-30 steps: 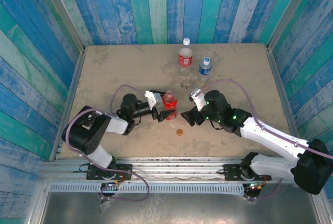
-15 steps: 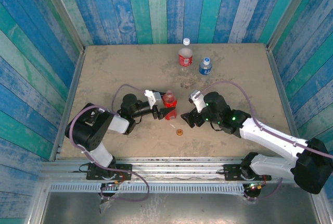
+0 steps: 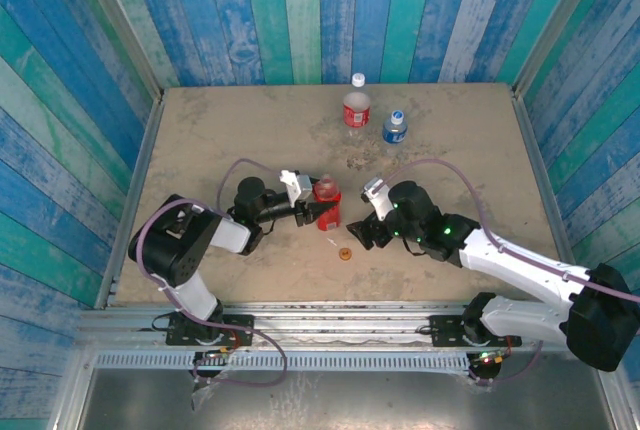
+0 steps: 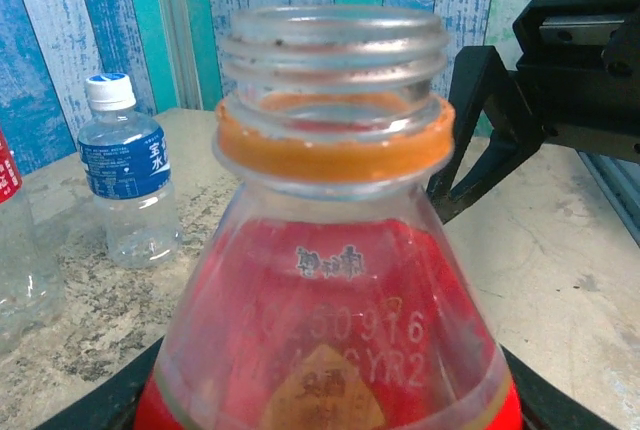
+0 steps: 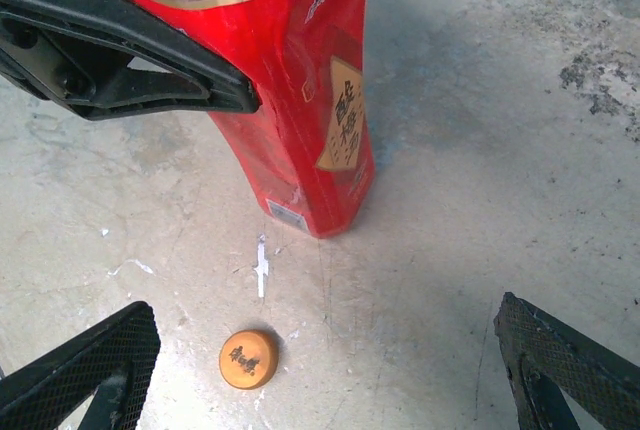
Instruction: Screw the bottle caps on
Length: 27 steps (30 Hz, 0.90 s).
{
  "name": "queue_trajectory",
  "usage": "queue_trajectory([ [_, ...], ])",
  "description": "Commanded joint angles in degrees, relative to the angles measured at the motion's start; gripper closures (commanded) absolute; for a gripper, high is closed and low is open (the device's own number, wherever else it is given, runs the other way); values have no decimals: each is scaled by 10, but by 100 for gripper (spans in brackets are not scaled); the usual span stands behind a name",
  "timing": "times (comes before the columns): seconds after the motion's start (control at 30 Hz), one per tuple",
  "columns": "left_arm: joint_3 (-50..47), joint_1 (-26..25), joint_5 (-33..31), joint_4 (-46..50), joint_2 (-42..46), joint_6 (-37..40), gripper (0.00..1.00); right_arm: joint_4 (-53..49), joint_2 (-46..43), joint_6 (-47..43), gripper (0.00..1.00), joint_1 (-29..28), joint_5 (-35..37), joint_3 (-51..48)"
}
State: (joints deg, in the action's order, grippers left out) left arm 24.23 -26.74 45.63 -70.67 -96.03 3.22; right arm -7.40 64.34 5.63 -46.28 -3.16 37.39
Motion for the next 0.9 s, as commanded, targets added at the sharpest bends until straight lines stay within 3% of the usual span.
queue_trajectory([
  [0.0, 4, -3, 9, -1, -9, 10, 45, 2, -10, 8, 10, -10, 23, -17],
  [0.13, -1, -3, 9, 2, -2, 12, 45, 24, -3, 0, 10, -40, 58, -33],
  [0.33, -5, -4, 6, 9, 9, 9, 43, 58, 60, -15, 31, -87, 84, -46],
  [0.5, -7, -3, 3, 2, 8, 0, 43, 88, 118, -16, 31, -116, 85, -42],
  [0.87, -3, -3, 5, 20, 9, 5, 42, 117, 217, -28, 43, -123, 61, -28],
])
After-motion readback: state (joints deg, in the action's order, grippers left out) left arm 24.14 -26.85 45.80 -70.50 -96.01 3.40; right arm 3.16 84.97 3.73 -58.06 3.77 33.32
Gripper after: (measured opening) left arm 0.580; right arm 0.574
